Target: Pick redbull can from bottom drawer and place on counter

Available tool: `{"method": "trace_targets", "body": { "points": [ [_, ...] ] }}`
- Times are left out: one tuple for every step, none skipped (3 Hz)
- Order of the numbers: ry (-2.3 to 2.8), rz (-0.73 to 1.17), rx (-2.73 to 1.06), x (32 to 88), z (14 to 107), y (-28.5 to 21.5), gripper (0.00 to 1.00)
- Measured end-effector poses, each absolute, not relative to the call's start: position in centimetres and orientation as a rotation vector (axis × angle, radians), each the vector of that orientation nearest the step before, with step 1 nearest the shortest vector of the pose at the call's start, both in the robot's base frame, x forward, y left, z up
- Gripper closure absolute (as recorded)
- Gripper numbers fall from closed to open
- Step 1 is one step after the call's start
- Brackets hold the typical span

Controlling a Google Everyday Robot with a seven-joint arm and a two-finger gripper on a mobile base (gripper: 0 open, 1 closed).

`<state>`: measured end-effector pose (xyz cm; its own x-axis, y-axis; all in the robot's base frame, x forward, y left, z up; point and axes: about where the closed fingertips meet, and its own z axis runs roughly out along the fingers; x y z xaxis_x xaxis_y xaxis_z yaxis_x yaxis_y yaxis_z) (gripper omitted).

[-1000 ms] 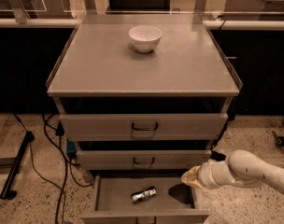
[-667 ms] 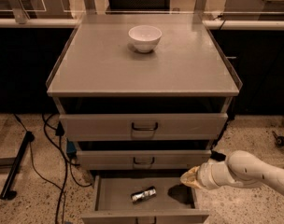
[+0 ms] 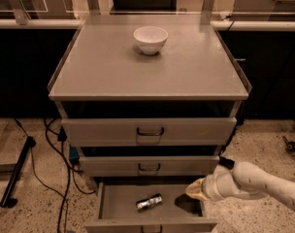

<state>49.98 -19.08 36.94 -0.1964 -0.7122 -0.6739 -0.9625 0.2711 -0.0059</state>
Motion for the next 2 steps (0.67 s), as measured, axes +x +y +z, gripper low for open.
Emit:
{"method": "trace_targets", "body": {
  "points": [
    [1.970, 0.664, -1.485, 50.0, 30.8, -18.3, 1.00],
    [1.930, 0.744, -1.469, 49.6, 25.6, -16.4, 1.00]
  ]
}}
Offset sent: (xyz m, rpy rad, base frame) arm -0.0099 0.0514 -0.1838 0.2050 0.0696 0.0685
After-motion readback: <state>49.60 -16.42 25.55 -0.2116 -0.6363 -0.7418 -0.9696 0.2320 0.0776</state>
